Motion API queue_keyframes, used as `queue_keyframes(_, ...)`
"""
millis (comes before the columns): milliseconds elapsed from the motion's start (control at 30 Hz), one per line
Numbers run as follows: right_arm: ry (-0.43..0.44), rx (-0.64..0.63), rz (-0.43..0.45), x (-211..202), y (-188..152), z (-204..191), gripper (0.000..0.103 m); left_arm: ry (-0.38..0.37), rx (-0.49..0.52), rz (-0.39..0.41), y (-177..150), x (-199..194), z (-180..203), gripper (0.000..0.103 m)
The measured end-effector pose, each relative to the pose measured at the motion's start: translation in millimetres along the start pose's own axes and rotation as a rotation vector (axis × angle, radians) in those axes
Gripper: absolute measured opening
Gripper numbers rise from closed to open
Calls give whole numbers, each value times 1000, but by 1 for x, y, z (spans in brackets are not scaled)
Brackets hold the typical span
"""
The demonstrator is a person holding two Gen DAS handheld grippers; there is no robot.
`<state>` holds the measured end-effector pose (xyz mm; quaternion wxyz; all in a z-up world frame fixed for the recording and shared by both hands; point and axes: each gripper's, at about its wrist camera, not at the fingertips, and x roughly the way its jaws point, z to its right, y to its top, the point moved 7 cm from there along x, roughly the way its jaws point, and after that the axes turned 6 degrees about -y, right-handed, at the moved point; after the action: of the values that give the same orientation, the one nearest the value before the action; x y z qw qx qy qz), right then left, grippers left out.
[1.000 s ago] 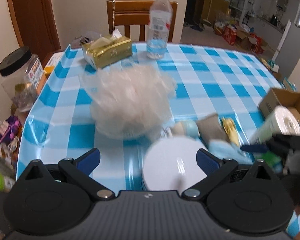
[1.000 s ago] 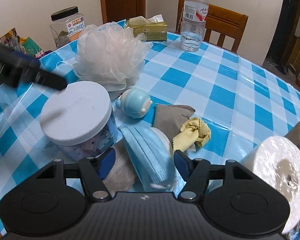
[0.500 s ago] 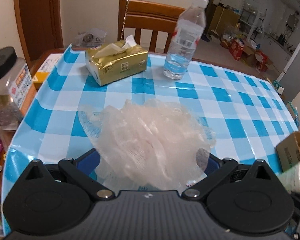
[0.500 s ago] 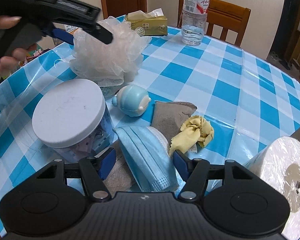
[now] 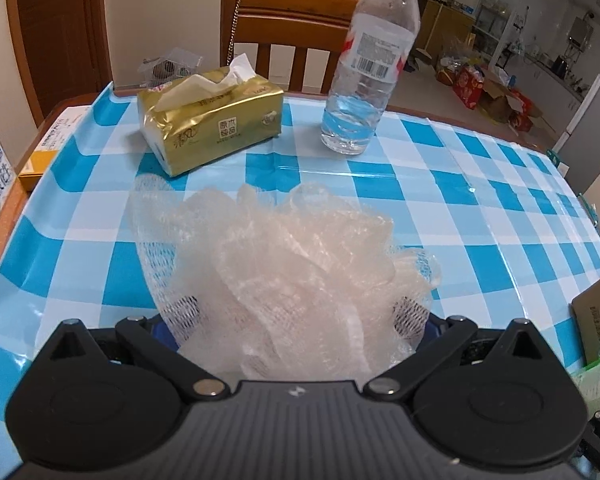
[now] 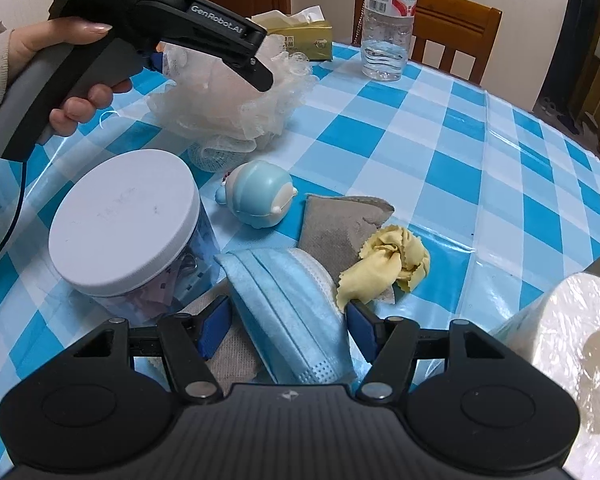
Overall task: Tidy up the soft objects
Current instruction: 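Close the left gripper on the mesh pouf while the right gripper grasps the blue mask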
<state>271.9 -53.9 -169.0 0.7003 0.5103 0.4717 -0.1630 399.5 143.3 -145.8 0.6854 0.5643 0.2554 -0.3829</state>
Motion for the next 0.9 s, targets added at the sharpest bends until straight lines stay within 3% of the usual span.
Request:
queue_keyframes(600,19,16,-32,-9,-4,-5,63,-12,-5,0,4,8,2,99)
queue_keyframes(767,6,8,-23,-15,-3,-7,50,-22,-13,17,5,3,2,77)
queue_keyframes(900,0,7,-12,-20,-3,-6,49,-20,-9,35,4,-1,2,61)
